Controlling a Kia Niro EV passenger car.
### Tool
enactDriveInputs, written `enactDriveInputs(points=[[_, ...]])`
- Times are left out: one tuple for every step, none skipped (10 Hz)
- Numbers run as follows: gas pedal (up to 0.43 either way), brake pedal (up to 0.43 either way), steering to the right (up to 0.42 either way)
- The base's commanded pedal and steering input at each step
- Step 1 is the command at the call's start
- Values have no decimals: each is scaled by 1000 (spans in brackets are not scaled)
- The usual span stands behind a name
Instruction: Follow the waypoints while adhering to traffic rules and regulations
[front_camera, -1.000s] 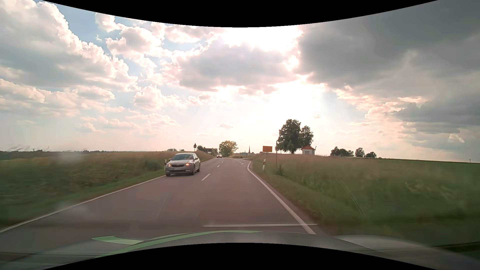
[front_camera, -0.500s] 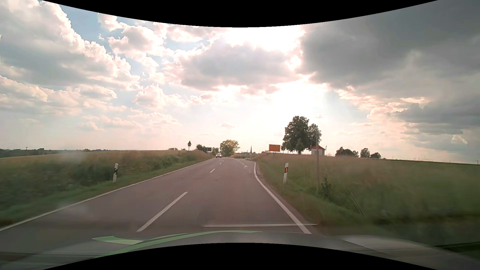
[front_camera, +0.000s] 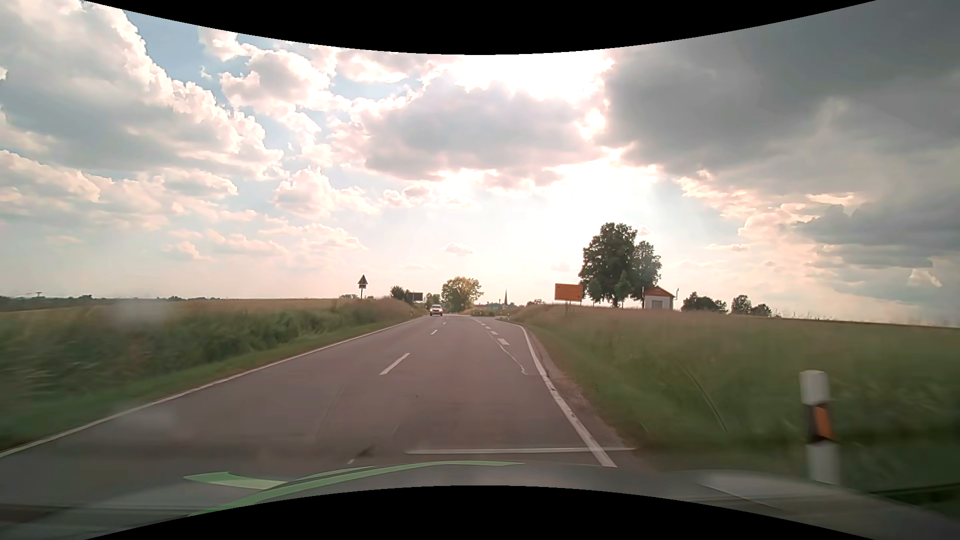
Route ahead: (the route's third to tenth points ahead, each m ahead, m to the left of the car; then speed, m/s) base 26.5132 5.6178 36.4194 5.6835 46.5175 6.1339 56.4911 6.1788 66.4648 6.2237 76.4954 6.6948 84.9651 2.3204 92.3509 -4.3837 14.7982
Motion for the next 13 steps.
enactDriveInputs(points=[[0,0,-3],[0,0,-3],[0,0,-3],[0,0,-3],[0,0,-3],[0,0,-3],[0,0,-2],[0,0,-2],[0,0,0],[0,0,0],[0,0,3],[0,0,10],[0,0,13]])
